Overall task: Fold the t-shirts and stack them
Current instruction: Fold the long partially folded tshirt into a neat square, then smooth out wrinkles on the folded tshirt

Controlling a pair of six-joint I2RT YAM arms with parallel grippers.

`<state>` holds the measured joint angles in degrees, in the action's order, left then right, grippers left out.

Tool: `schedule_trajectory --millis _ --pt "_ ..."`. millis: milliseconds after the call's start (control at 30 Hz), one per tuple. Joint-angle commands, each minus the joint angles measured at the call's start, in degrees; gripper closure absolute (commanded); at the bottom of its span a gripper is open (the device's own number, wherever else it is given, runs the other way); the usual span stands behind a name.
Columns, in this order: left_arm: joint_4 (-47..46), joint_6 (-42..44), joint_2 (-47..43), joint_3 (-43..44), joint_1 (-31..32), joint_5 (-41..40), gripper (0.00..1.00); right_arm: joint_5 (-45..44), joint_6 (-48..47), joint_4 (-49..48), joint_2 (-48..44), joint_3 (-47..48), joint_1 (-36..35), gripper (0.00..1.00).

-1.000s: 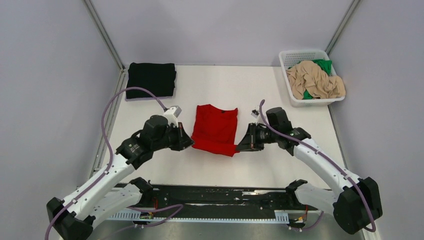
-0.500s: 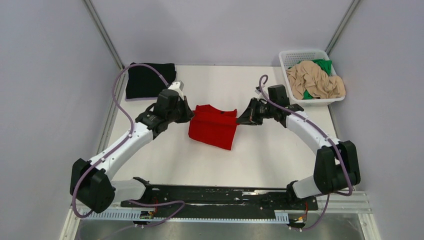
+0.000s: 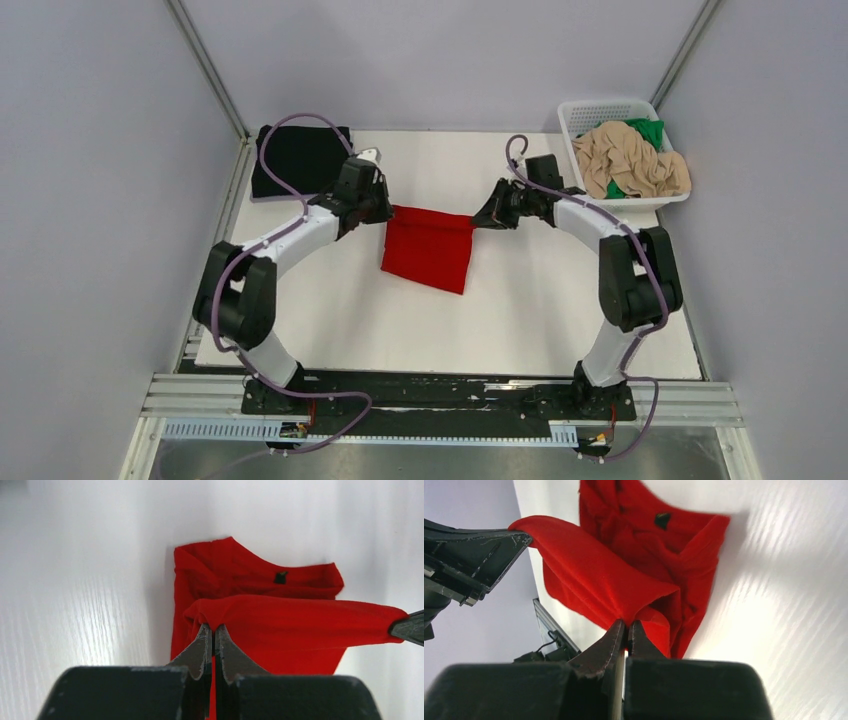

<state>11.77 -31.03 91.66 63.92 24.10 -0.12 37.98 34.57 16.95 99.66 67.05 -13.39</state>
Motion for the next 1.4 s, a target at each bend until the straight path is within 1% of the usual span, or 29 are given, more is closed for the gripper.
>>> schedule_trajectory --millis 0,33,133,167,200,233,267,300,367,500,600,667,733,767,900,967,1067,1200,1300,1367 --pt "-4.97 4.59 7.14 4.88 -2.09 -5.97 1.0 -3.97 -1.6 -2.8 6.09 4.51 2.33 1.0" --pt "-5.32 4.95 8.36 6.23 -2.27 -5.12 1.0 -3.97 -1.11 -2.91 7.36 5.06 2.49 0.99" --pt "-5.28 5.14 14.01 9.11 -2.7 -3.02 0.99 -4.23 -0.98 -3.58 11.31 7.32 2.57 0.89" --pt "-5.18 5.11 14.92 10.74 -2.95 -1.98 0.86 -4.16 -1.25 -3.59 12.75 8.64 2.72 0.82" --pt "-4.89 5.1 16.57 11.6 -3.11 -1.41 0.74 -4.2 -1.22 -3.37 13.92 10.06 2.75 0.68" --pt "-4.73 5.14 17.21 13.25 -3.45 -0.55 0.43 -3.64 -1.14 -2.64 14.86 11.34 3.02 0.54" --pt "-4.3 5.33 18.05 14.13 -3.64 0.44 0.3 -3.54 -1.22 -2.24 15.19 12.58 3.09 0.43" --pt "-4.08 5.52 18.21 15.66 -3.67 2.05 0.08 -3.87 -1.11 -1.91 15.02 13.32 3.08 0.34" --pt "-3.71 5.84 18.03 17.33 -3.7 4.51 0.01 -4.97 -1.04 -1.56 13.31 13.46 3.0 0.2" --pt "-2.4 5.34 14.62 18.02 -3.71 7.96 0.0 -6.07 -0.65 -1.48 6.89 10.24 2.65 0.01" --pt "-1.0 3.88 8.88 15.98 -3.56 10.54 0.0 -5.19 -0.79 -1.53 1.47 6.11 1.1 0.0" --pt "-2.08 2.13 4.77 12.33 -2.96 13.94 0.0 -3.48 -0.18 -2.56 -1.66 3.55 -0.85 0.0" --pt "-4.52 0.14 0.91 7.18 -1.72 19.63 0.0 -0.36 1.2 -5.23 -3.48 1.27 -3.26 0.0" --pt "-5.37 -0.37 -0.11 3.91 -1.13 20.9 0.0 0.68 1.95 -6.4 -3.65 0.68 -4.49 0.0" --pt "-11.49 -3.92 -4.21 -5.19 1.19 26.25 0.0 0.73 3.87 -8.41 -0.24 2.4 -8.0 0.0" --pt "-16.27 -4.98 -4.14 -9.06 1.37 28.42 0.0 0.76 4.76 -9.94 3.04 4.0 -8.64 0.0" --pt "-20.87 -4.96 -2.93 -14.39 1.47 31.47 0.0 0.64 6.1 -10.67 8.29 7.37 -8.68 0.0" --pt "-23.87 -3.37 1.39 -17.32 1.4 29.41 0.0 -3.09 6.92 -12.22 14.28 12.56 -8.55 0.0" --pt "-23.13 -2.04 5.54 -17.33 1.35 29.08 0.0 -4.88 9.19 -12.84 17.62 16.27 -7.4 0.0" --pt "-23.03 -1.68 6.13 -18.06 1.26 29.33 0.0 -6.25 10.66 -13.68 18.6 16.72 -6.67 0.0"
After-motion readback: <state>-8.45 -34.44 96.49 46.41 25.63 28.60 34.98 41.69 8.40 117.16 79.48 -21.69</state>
